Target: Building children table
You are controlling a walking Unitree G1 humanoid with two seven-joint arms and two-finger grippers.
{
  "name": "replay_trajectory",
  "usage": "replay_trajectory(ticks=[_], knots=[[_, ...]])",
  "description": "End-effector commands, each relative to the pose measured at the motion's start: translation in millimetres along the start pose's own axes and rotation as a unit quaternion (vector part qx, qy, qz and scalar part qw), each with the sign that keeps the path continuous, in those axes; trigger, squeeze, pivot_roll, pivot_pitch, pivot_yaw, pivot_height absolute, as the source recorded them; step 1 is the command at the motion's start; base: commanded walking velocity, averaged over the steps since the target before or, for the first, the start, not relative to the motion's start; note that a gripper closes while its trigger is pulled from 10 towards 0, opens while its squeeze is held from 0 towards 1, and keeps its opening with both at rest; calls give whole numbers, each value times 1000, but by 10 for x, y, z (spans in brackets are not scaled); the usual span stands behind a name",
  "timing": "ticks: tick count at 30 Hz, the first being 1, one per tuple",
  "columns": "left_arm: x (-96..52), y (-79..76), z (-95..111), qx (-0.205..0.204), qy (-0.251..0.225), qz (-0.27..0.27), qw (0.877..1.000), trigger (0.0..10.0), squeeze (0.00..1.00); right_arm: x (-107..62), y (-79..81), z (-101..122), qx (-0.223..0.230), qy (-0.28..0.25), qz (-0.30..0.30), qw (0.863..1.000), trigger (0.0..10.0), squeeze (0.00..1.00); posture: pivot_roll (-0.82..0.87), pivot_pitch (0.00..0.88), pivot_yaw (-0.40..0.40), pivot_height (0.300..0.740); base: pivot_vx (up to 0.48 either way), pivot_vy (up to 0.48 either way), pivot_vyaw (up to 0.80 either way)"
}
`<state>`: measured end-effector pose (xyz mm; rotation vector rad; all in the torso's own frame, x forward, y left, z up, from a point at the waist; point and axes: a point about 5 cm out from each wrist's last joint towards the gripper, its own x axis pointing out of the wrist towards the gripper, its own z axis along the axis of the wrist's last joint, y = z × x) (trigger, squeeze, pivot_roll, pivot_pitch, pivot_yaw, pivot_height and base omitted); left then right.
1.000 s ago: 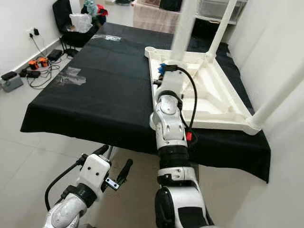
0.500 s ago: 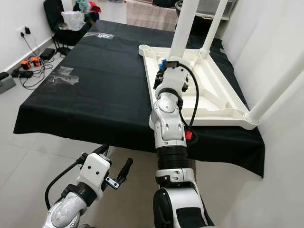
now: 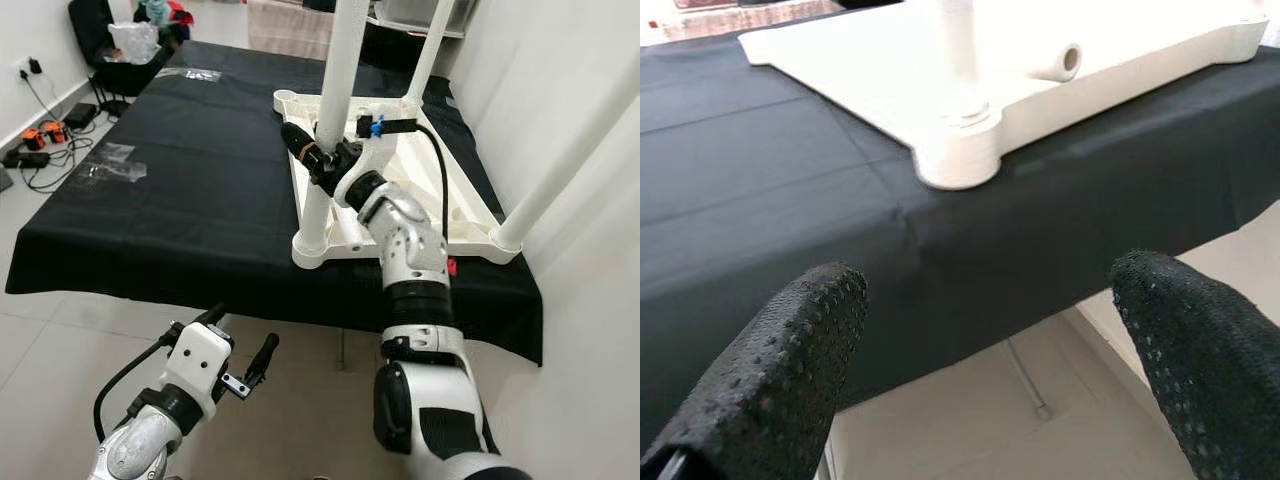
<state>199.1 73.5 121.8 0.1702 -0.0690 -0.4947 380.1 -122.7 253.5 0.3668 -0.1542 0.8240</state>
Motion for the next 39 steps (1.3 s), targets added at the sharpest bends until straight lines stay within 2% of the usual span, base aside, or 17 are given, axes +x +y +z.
replay_trajectory(ticks=[1, 9, 10, 11, 12, 17, 18, 21, 23, 26, 28, 29, 31, 35, 36, 37, 39], knots=[[-1, -20, -19, -3, 6, -4, 1000, 10000, 0, 129, 178, -136, 5, 32, 96, 995, 10000, 0, 80, 85, -112, 740, 0, 0, 0], [-11, -25, -12, -4, 6, -2, 1000, 10000, 0, 326, 336, -404, -52, 105, 163, 980, 10000, 0, 79, 91, -116, 740, 0, 0, 0], [-13, -29, -10, -4, 6, -2, 1000, 10000, 0, 342, 344, -419, -53, 112, 164, 979, 4627, 0, 81, 87, -120, 740, 0, 0, 0], [-13, -29, -10, -4, 6, -2, 1000, 10000, 0, 342, 344, -419, -53, 112, 164, 979, 4627, 0, 81, 87, -120, 740, 0, 0, 0], [-15, -32, -10, -4, 6, -2, 1000, 10000, 0, 359, 350, -429, -65, 116, 164, 977, 0, 0, 81, 87, -120, 740, 0, 0, 0], [-13, -31, -10, -5, 6, -1, 1000, 10000, 0, 385, 328, -447, -89, 121, 166, 975, 0, 0, 82, 87, -121, 740, 0, 0, 0], [-16, -35, -12, -5, 7, -1, 1000, 10000, 0, 403, 202, -415, -117, 114, 72, 984, 0, 0, 80, 81, -122, 740, 0, 0, 0], [-19, -39, -15, -6, 7, -1, 1000, 10000, 0, 402, 49, -364, -149, 99, -46, 983, 0, 0, 80, 81, -122, 740, 0, 0, 0], [-18, -38, -20, -6, 8, -3, 1000, 10000, 0, 262, -221, -315, -177, 91, -243, 949, 0, 0, 75, 79, -119, 740, 0, 0, 0], [-16, -36, -21, -5, 8, -3, 1000, 10000, 0, 150, -328, -299, -169, 81, -325, 927, 0, 0, 73, 80, -115, 740, 0, 0, 0], [-12, -33, -23, -4, 7, -4, 1000, 10000, 0, -108, -480, -247, -150, 46, -465, 871, 0, 0, 72, 78, -118, 740, 0, 0, 0], [-12, -33, -23, -4, 7, -4, 1000, 10000, 0, -108, -480, -247, -150, 46, -465, 871, 0, 0, 72, 78, -118, 740, 0, 0, 0], [-10, -27, -23, -2, 7, -3, 1000, 10000, 0, -311, -493, -171, -145, 10, -551, 822, 0, 0, 73, 81, -118, 740, 0, 0, 0], [-8, -19, -25, 0, 7, -3, 1000, 10000, 0, -397, -391, -144, -142, -2, -592, 794, 0, 0, 69, 81, -114, 740, 0, 0, 0], [-6, -18, -26, 0, 8, -3, 1000, 10000, 0, -342, -349, -158, -141, -4, -587, 797, 3451, 0, 69, 81, -114, 740, 0, 0, 0], [-5, -18, -27, 0, 8, -4, 1000, 10000, 0, -284, -303, -169, -138, -8, -577, 805, 10000, 0, 69, 81, -114, 740, 0, 0, 0], [-2, -18, -29, 0, 8, -4, 1000, 10000, 0, -137, -198, -166, -141, -27, -538, 831, 10000, 0, 66, 81, -112, 740, 0, 0, 0]])
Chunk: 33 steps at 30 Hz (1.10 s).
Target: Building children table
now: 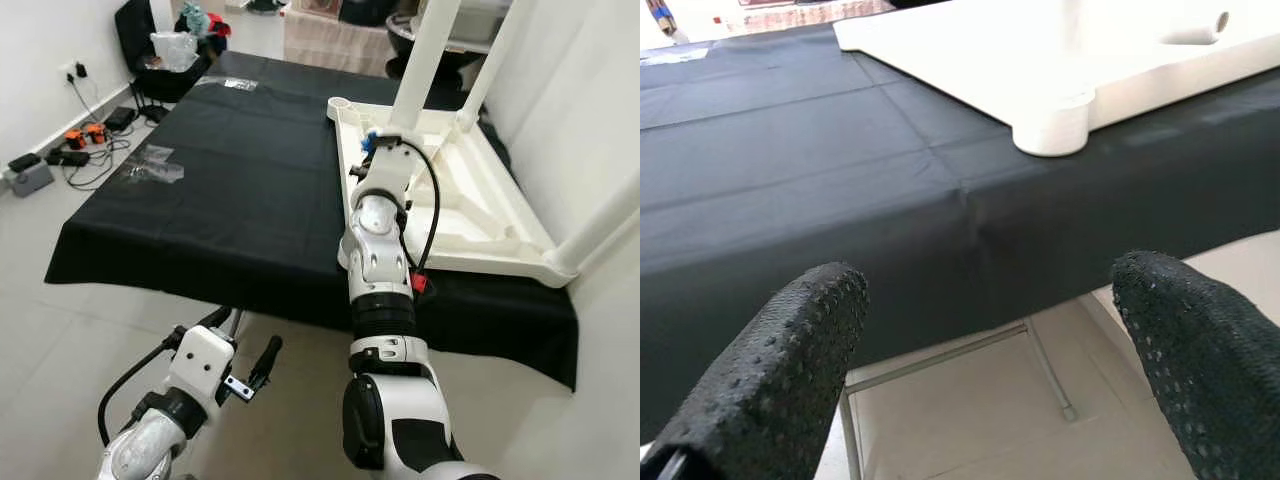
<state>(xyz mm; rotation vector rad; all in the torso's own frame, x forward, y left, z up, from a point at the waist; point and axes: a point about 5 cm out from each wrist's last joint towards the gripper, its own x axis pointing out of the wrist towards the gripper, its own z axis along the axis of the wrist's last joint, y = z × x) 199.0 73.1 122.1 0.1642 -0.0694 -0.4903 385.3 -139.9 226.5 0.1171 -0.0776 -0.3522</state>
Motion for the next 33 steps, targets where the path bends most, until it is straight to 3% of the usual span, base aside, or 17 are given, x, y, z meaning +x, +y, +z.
replay_trajectory(ticks=[1, 2, 3, 8, 9, 10, 14, 15, 17, 18, 19, 20, 21, 22, 24, 30, 33], knots=[[-3, -15, -33, 3, 9, -7, 1000, 10000, 0, -4, 20, 26, 15, -5, 8, 1000, 10000, 0, 66, 81, -112, 740, 0, 0, 0], [-2, -14, -33, 3, 9, -7, 1000, 10000, 0, -12, 50, 39, 16, -9, 11, 1000, 10000, 0, 66, 81, -112, 740, 0, 0, 0], [-1, -16, -33, 3, 9, -6, 1000, 10000, 0, -20, 78, 66, 19, -19, 19, 999, 10000, 1000, 68, 79, -113, 740, 0, 0, 0], [0, -19, -32, 3, 9, -5, 1000, 10000, 0, -34, 181, 196, 17, -48, 55, 997, 10000, 1000, 68, 79, -115, 740, 0, 0, 0], [1, -19, -32, 2, 9, -5, 1000, 10000, 0, -26, 209, 248, 25, -49, 78, 995, 10000, 0, 65, 80, -116, 740, 0, 0, 0], [2, -19, -32, 2, 8, -5, 1000, 10000, 0, -18, 231, 300, 36, -50, 102, 993, 10000, 0, 65, 80, -116, 740, 0, 0, 0], [2, -19, -32, 2, 8, -5, 1000, 10000, 0, -30, 234, 315, 37, -48, 105, 993, 10000, 0, 65, 80, -116, 740, 0, 0, 0], [2, -20, -32, 1, 9, -5, 1000, 10000, 0, 7, 272, 379, 50, -52, 154, 986, 10000, 0, 66, 80, -117, 740, 0, 0, 0], [2, -21, -32, 1, 9, -5, 1000, 10000, 0, 18, 281, 398, 53, -54, 167, 983, 10000, 0, 66, 80, -117, 740, 0, 0, 0], [1, -20, -34, 1, 9, -5, 1000, 10000, 0, -33, 355, 480, 111, -33, 424, 898, 10000, 0, 64, 80, -117, 740, 0, 0, 0], [0, -19, -34, 1, 9, -5, 1000, 10000, 0, -74, 355, 514, 129, -32, 495, 859, 10000, 0, 66, 80, -119, 740, 0, 0, 0], [1, -17, -31, 1, 8, -5, 1000, 10000, 0, -185, 329, 463, 130, -34, 612, 780, 10000, 0, 65, 82, -117, 740, 0, 0, 0], [1, -17, -31, 1, 8, -5, 1000, 10000, 0, -185, 329, 463, 130, -34, 612, 780, 10000, 0, 65, 82, -117, 740, 0, 0, 0], [1, -19, -29, 1, 8, -5, 1000, 10000, 0, -241, 310, 386, 126, -28, 659, 741, 10000, 0, 74, 82, -121, 740, 0, 0, 0], [2, -21, -26, 2, 7, -5, 1000, 10000, 0, -260, 323, 272, 122, -14, 681, 722, 10000, 0, 74, 82, -121, 740, 0, 0, 0], [-7, -13, -19, 3, 7, -1, 1000, 10000, 0, -283, 454, 178, 117, 7, 687, 717, 10000, 0, 83, 88, -125, 740, 0, 0, 0], [-13, -14, -15, 2, 7, -1, 1000, 10000, 0, -354, 564, 110, 98, 17, 711, 696, 10000, 0, 82, 91, -124, 740, 0, 0, 0]])
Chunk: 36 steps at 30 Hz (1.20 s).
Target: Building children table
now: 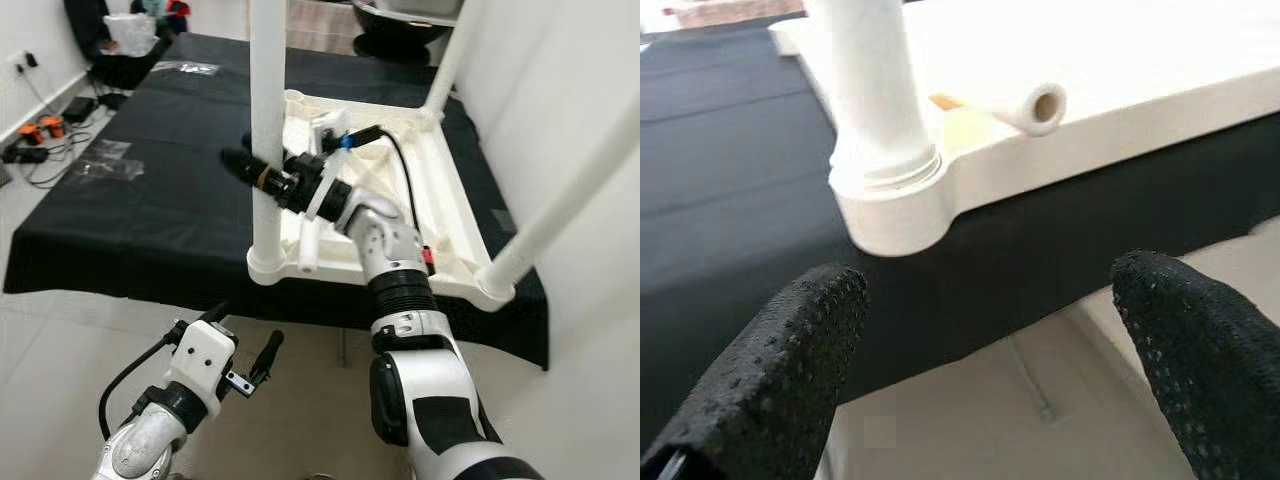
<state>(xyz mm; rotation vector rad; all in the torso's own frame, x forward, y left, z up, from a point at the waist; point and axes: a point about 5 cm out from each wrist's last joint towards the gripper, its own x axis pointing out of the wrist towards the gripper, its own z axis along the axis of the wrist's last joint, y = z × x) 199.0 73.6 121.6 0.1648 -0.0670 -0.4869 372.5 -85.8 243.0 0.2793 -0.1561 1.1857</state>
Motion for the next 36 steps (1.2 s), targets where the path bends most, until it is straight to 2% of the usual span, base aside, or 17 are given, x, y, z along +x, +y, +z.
replay_trajectory(ticks=[1, 3, 4, 8, 9, 12, 14, 15, 19, 20, 21, 25, 29, 31, 32, 35, 36], knots=[[-12, -18, -10, 2, 6, -3, 1000, 10000, 0, 106, 76, -60, -7, 23, 36, 999, 10000, 0, 82, 91, -124, 740, 0, 0, 0], [-13, -18, -11, 1, 7, -3, 1000, 10000, 0, 156, 98, -105, -19, 32, 30, 999, 10000, 0, 82, 91, -124, 740, 0, 0, 0], [-12, -20, -9, 1, 7, -3, 1000, 10000, 0, 181, 72, -129, -25, 36, 6, 999, 2196, 0, 80, 94, -124, 740, 0, 0, 0], [-11, -22, -8, 1, 7, -3, 1000, 10000, 0, 196, 52, -145, -29, 38, -12, 999, 2196, 0, 80, 94, -124, 740, 0, 0, 0], [-10, -25, -8, 1, 7, -3, 1000, 10000, 0, 197, 8, -160, -44, 42, -43, 997, 0, 0, 81, 94, -127, 740, 0, 0, 0], [-9, -26, -7, 0, 7, -2, 1000, 10000, 0, 155, -128, -142, -68, 48, -144, 986, 0, 0, 80, 93, -128, 740, 0, 0, 0], [-7, -25, -9, 0, 6, -2, 1000, 10000, 0, -19, -365, -69, -98, 46, -326, 939, 0, 0, 73, 90, -127, 740, 0, 0, 0], [-7, -25, -9, 0, 6, -2, 1000, 10000, 0, -19, -365, -69, -98, 46, -326, 939, 0, 0, 73, 90, -127, 740, 0, 0, 0], [-3, -25, -14, 0, 6, -4, 1000, 10000, 0, -473, -580, 44, -122, 32, -574, 809, 0, 0, 69, 88, -124, 740, 0, 0, 0], [-3, -25, -14, 0, 6, -4, 1000, 10000, 0, -473, -580, 44, -122, 32, -574, 809, 0, 0, 69, 88, -124, 740, 0, 0, 0], [-2, -25, -14, 1, 6, -4, 1000, 10000, 0, -574, -571, 57, -124, 25, -621, 774, 0, 0, 69, 88, -124, 740, 0, 0, 0], [-1, -21, -18, 1, 6, -4, 1000, 10000, 0, -691, -501, 45, -116, 13, -681, 723, 0, 0, 69, 85, -123, 740, 0, 0, 0], [0, -17, -19, 3, 6, -3, 1000, 10000, 0, -673, -400, 6, -100, 8, -709, 698, 0, 0, 72, 86, -125, 740, 0, 0, 0], [0, -15, -19, 3, 6, -3, 1000, 10000, 0, -592, -353, -12, -92, 7, -702, 706, 980, 0, 70, 85, -121, 740, 0, 0, 0], [0, -15, -20, 4, 6, -4, 1000, 10000, 0, -485, -323, -12, -88, 0, -692, 717, 10000, 0, 70, 85, -121, 740, 0, 0, 0], [0, -14, -20, 4, 6, -4, 1000, 10000, 0, -414, -308, -9, -87, -5, -684, 725, 10000, 0, 70, 85, -121, 740, 0, 0, 0], [0, -15, -21, 4, 7, -4, 1000, 10000, 0, -355, -290, 23, -92, -22, -674, 733, 10000, 890, 70, 85, -121, 740, 0, 0, 0]])
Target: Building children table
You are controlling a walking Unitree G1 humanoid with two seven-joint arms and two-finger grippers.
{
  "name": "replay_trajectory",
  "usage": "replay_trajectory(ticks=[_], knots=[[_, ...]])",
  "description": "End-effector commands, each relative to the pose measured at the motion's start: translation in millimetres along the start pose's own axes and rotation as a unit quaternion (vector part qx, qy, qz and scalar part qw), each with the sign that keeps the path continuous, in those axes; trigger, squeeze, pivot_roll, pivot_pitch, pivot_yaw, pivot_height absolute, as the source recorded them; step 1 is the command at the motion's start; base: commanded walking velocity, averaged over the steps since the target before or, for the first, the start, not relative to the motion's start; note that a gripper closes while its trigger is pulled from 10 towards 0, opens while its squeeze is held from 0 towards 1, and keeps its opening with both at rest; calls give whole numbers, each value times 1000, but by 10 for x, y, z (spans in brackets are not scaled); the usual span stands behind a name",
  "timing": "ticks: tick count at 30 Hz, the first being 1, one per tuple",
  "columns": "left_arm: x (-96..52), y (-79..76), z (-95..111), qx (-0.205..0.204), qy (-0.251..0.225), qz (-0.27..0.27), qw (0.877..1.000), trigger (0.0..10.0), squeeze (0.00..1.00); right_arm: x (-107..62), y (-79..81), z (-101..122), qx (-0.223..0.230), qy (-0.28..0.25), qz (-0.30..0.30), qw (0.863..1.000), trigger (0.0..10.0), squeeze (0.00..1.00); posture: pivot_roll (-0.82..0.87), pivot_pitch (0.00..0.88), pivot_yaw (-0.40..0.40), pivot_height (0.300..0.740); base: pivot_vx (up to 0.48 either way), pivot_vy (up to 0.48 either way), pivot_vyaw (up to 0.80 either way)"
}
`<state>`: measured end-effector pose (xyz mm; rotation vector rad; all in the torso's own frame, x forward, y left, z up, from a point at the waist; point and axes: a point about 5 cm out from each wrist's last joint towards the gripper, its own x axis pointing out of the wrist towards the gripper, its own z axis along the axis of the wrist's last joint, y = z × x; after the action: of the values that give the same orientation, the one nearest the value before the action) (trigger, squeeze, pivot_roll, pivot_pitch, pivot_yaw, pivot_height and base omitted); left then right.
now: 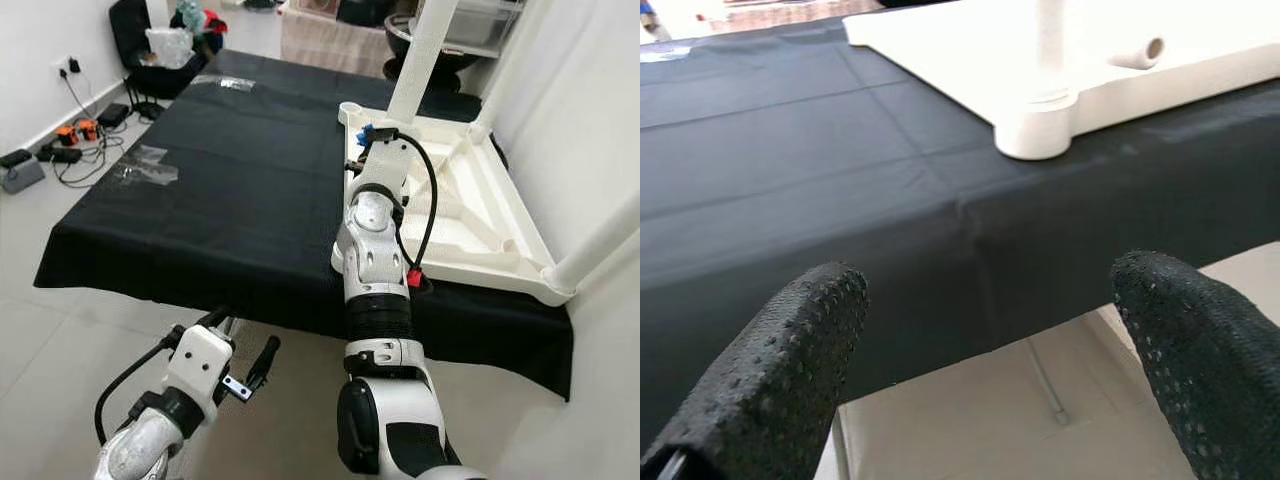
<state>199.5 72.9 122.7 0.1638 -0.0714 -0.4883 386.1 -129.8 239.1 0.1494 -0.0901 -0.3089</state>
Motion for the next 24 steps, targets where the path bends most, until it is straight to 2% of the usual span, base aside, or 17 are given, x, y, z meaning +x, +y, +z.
replay_trajectory(ticks=[1, 4, 5, 8, 10, 11, 12, 13, 14, 16, 17, 18, 19, 20, 21, 22, 24], knots=[[-8, -13, -32, 4, 9, -4, 1000, 10000, 0, -2, 11, -1, 3, -14, 0, 1000, 10000, 1000, 71, 84, -123, 740, 0, 0, 0], [-7, -13, -32, 4, 9, -3, 1000, 10000, 0, 17, 8, 66, -1, -36, 6, 999, 10000, 867, 73, 83, -124, 740, 0, 0, 0], [-7, -14, -31, 4, 8, -3, 1000, 10000, 0, 43, 10, 150, 11, -55, 24, 998, 10000, 0, 72, 83, -125, 740, 0, 0, 0], [-5, -17, -32, 5, 8, -3, 1000, 10000, 0, 185, 80, 288, 38, -53, 174, 983, 10000, 0, 72, 83, -125, 740, 0, 0, 0], [-2, -18, -32, 5, 8, -3, 1000, 10000, 0, 232, 92, 278, 60, -20, 270, 961, 10000, 0, 71, 82, -126, 740, 0, 0, 0], [-2, -18, -32, 5, 8, -3, 1000, 10000, 0, 232, 92, 278, 60, -20, 270, 961, 10000, 0, 71, 82, -126, 740, 0, 0, 0], [-1, -19, -32, 5, 7, -3, 1000, 10000, 0, 214, 95, 252, 61, -6, 333, 941, 10000, 0, 68, 81, -127, 740, 0, 0, 0], [-1, -19, -32, 5, 7, -3, 1000, 10000, 0, 214, 95, 252, 61, -6, 333, 941, 10000, 0, 68, 81, -127, 740, 0, 0, 0], [1, -19, -30, 5, 7, -3, 1000, 10000, 0, 179, 98, 220, 61, 5, 389, 919, 10000, 0, 68, 81, -127, 740, 0, 0, 0], [0, -17, -28, 6, 6, -3, 1000, 10000, 0, 30, 126, 109, 55, 25, 512, 857, 10000, 0, 77, 80, -128, 740, 0, 0, 0], [0, -17, -28, 6, 6, -3, 1000, 10000, 0, 30, 126, 109, 55, 25, 512, 857, 10000, 0, 77, 80, -128, 740, 0, 0, 0], [-1, -17, -28, 7, 5, -2, 1000, 10000, 0, -50, 141, 54, 42, 28, 558, 829, 10000, 0, 80, 77, -128, 740, 0, 0, 0], [-1, -17, -28, 7, 5, -2, 1000, 10000, 0, -50, 141, 54, 42, 28, 558, 829, 10000, 0, 80, 77, -128, 740, 0, 0, 0], [-2, -17, -26, 7, 5, -3, 1000, 10000, 0, -155, 186, -39, 24, 39, 609, 792, 10000, 0, 80, 77, -128, 740, 0, 0, 0], [-3, -18, -25, 7, 5, -3, 1000, 10000, 0, -222, 215, -101, 12, 47, 639, 768, 10000, 0, 84, 76, -130, 740, 0, 0, 0], [-3, -18, -25, 7, 5, -3, 1000, 10000, 0, -222, 215, -101, 12, 47, 639, 768, 10000, 0, 84, 76, -130, 740, 0, 0, 0], [-7, -16, -21, 8, 5, -2, 1000, 10000, 0, -311, 348, -200, 10, 64, 682, 728, 10000, 0, 84, 78, -130, 740, 0, 0, 0]])
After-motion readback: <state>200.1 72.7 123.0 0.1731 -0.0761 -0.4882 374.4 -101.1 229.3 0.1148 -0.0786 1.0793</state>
